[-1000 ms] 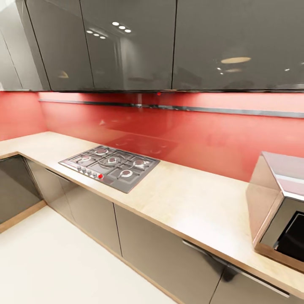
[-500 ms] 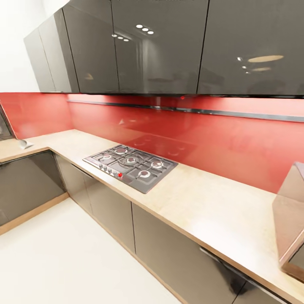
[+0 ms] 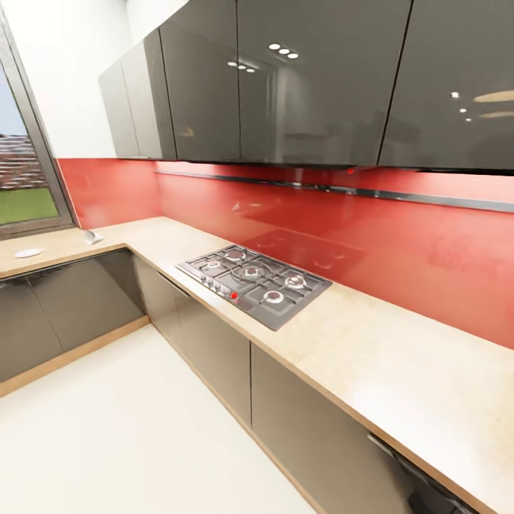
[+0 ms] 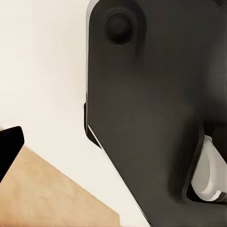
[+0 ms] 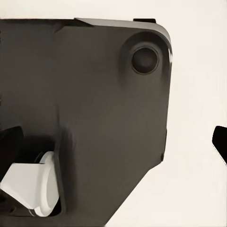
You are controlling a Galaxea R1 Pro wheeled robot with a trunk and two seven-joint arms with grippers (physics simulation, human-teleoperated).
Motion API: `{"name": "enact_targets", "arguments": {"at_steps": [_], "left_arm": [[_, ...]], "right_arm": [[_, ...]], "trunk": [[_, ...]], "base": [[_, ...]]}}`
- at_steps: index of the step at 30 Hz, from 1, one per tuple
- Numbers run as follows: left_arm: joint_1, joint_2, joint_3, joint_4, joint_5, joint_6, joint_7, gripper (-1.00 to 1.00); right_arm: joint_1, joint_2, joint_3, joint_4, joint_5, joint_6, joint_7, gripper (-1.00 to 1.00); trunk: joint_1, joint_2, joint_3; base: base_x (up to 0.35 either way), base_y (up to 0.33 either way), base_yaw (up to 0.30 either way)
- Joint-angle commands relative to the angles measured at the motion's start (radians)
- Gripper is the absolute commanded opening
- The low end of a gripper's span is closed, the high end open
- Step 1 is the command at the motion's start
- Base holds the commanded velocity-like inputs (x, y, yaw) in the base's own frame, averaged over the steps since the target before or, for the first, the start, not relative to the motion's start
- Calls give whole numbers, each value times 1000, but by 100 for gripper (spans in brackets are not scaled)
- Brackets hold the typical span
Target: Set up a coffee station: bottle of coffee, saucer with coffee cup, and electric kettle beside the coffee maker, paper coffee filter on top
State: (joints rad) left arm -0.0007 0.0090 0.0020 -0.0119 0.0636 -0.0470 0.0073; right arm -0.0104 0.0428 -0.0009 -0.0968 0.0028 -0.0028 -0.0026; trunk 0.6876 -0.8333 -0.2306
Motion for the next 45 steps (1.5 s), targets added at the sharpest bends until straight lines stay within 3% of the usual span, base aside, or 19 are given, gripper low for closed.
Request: {"name": "enact_targets", "arguments": {"at_steps": [1,45], "left_arm": [[0,0,0,0,7,-2,1,100],[-1,0,0,0,7,-2,1,100]], "right_arm": [[0,0,0,0,0,0,0,100],[0,0,1,0,0,0,0,100]], "trunk": [[-4,6,2],[-172,314,140]], "base": [[0,0,281],[0,0,281]]}}
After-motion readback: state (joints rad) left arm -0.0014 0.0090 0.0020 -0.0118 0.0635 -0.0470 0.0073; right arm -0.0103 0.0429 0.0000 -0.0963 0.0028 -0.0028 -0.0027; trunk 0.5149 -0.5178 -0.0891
